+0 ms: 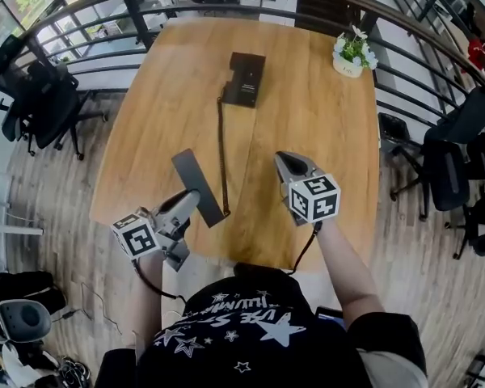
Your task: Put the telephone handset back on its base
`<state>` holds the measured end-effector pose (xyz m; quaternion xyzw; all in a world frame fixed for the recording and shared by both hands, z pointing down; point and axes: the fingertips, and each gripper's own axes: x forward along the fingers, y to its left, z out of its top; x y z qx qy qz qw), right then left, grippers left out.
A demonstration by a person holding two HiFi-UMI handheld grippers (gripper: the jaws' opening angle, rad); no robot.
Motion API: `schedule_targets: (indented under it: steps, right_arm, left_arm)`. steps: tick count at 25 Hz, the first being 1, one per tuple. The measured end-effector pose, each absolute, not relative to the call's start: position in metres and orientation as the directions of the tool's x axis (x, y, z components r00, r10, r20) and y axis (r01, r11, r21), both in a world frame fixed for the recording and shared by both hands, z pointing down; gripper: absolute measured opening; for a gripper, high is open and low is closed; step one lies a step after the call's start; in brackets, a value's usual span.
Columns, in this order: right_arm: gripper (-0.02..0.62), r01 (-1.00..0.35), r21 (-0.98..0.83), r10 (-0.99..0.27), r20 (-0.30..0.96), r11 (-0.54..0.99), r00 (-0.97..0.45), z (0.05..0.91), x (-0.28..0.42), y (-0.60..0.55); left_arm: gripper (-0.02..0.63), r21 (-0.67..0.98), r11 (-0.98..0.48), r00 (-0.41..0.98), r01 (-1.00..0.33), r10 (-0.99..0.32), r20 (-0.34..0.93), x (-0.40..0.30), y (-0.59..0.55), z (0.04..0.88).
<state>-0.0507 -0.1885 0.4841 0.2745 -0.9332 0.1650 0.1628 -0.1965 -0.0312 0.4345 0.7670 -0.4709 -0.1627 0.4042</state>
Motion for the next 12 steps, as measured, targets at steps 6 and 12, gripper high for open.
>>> schedule_targets:
  steps: [6, 12]
  right_arm:
    - [0.000, -0.576, -0.243, -0.446, 0.429, 0.781, -0.786, 0.508, -0.055, -0.210]
    - [0.000, -0.600, -0.262, -0.455, 0.448, 0.756, -0.770, 0.515, -0.056, -0.212]
  left_arm:
    - [0.078, 0.773, -0.250, 0.547, -0.583, -0.824, 0.146, -0.197, -0.069, 0.440]
    - [0.077, 0.764, -0.286, 0.599, -0.579, -0.784, 0.160, -0.204, -0.088, 0.447]
